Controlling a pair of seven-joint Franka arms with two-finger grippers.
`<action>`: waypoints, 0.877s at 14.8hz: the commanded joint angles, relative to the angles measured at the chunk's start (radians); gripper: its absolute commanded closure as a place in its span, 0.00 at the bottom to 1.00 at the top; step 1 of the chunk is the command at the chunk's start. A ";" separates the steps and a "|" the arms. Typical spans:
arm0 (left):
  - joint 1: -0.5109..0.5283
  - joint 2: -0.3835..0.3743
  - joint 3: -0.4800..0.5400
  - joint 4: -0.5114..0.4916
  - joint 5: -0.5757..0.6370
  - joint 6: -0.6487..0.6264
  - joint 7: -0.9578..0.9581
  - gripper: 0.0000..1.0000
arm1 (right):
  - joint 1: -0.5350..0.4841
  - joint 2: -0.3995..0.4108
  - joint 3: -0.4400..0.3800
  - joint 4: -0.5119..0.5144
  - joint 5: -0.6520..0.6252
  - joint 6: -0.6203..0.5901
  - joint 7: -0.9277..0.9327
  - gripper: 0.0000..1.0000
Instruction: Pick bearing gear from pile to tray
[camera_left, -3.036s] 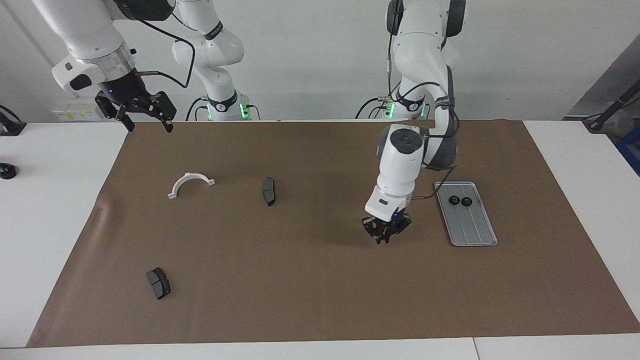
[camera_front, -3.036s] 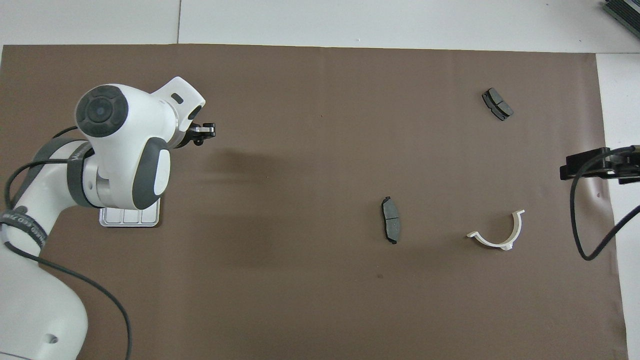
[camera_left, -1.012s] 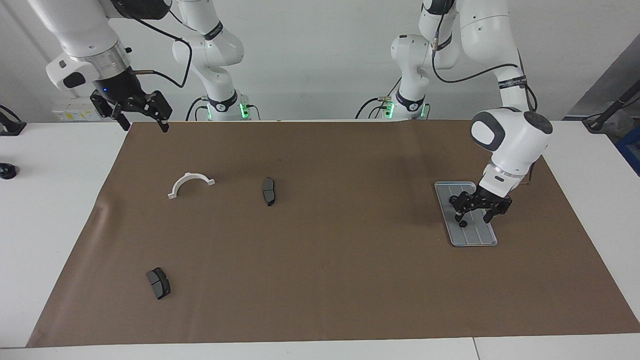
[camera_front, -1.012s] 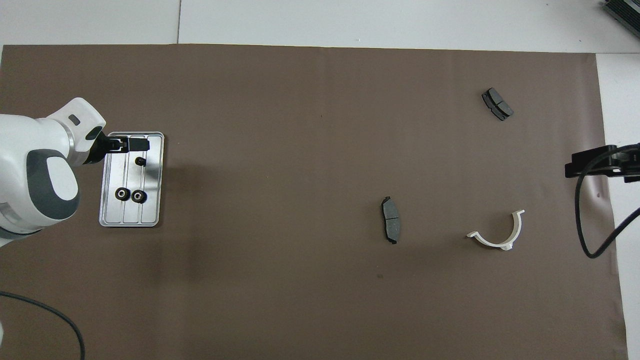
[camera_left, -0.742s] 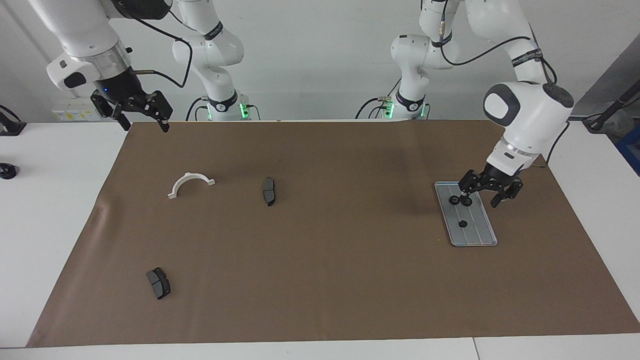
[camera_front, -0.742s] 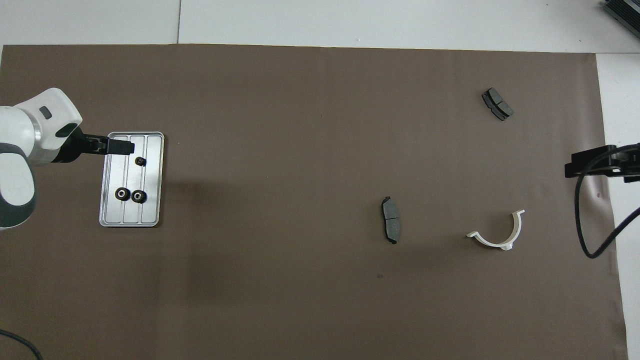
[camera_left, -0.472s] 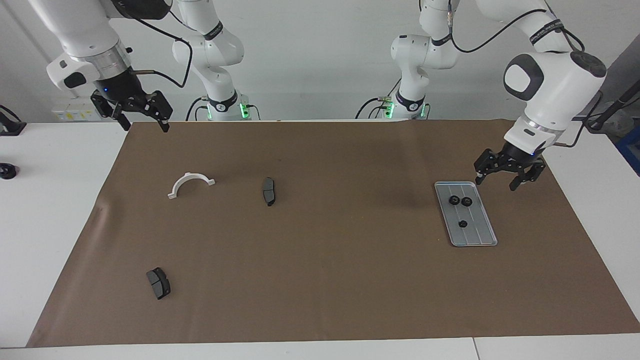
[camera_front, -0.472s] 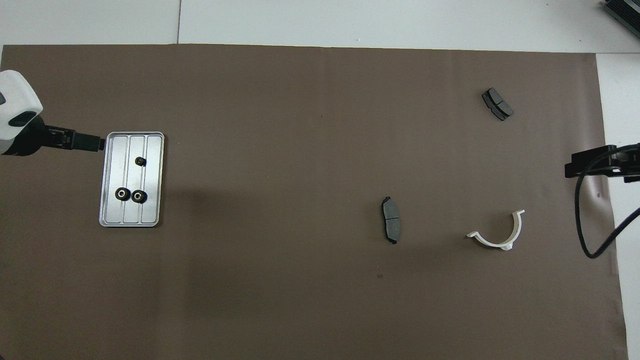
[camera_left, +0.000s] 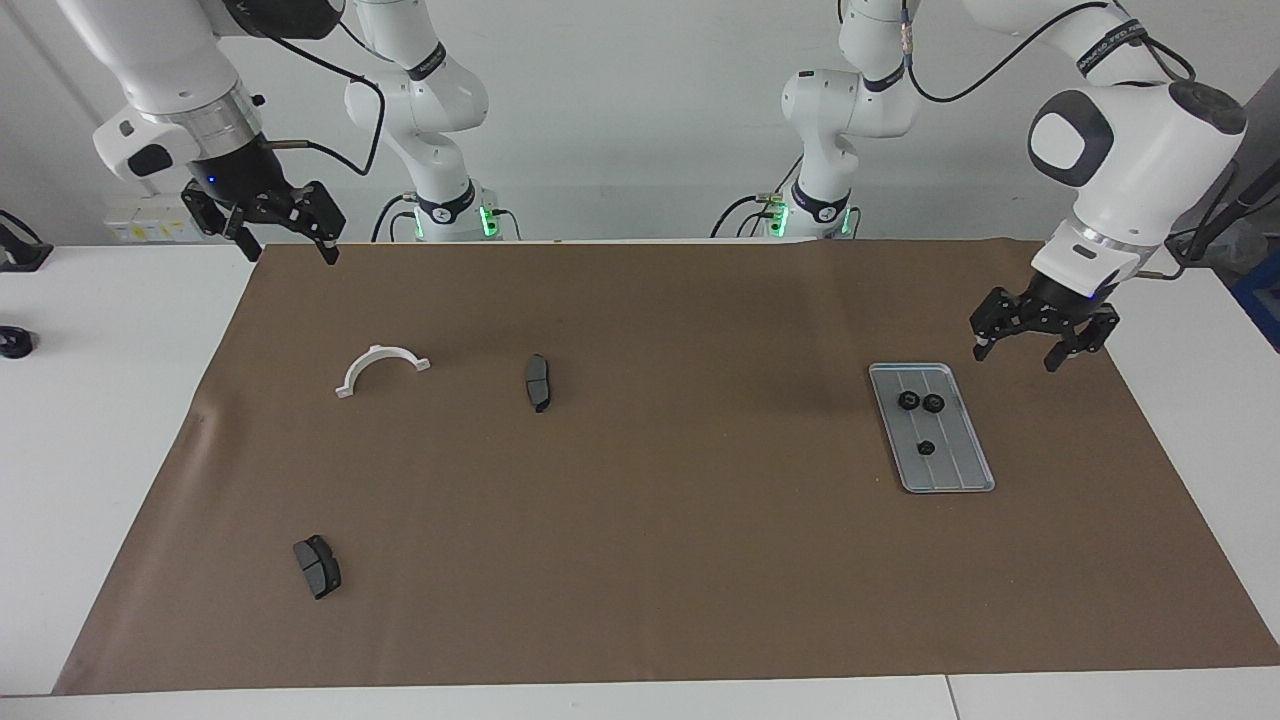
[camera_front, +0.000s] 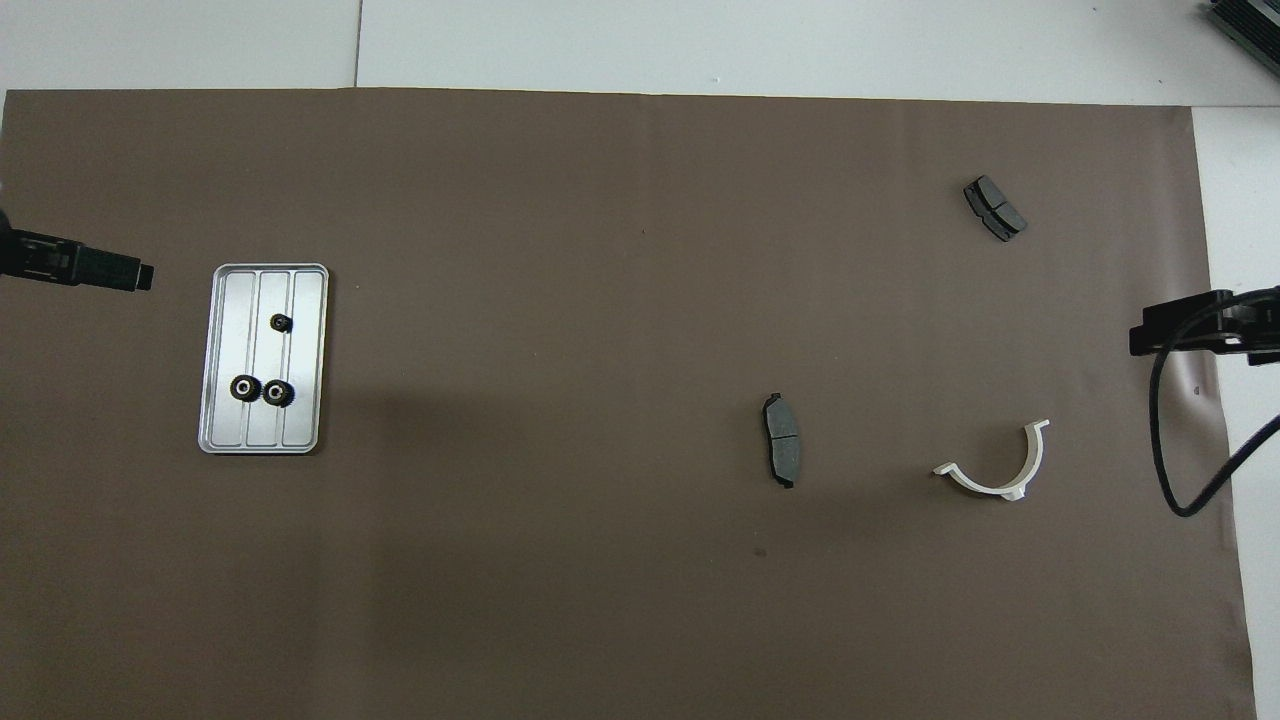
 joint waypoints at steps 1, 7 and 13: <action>0.009 0.016 -0.005 0.058 0.018 -0.073 0.009 0.00 | -0.011 -0.003 0.011 0.001 0.002 -0.004 0.008 0.00; 0.012 -0.039 -0.047 0.042 0.020 -0.189 -0.001 0.00 | -0.011 -0.003 0.011 0.001 0.002 -0.004 0.008 0.00; 0.300 -0.079 -0.369 0.042 0.075 -0.234 -0.007 0.00 | -0.011 -0.003 0.010 0.001 0.002 -0.004 0.008 0.00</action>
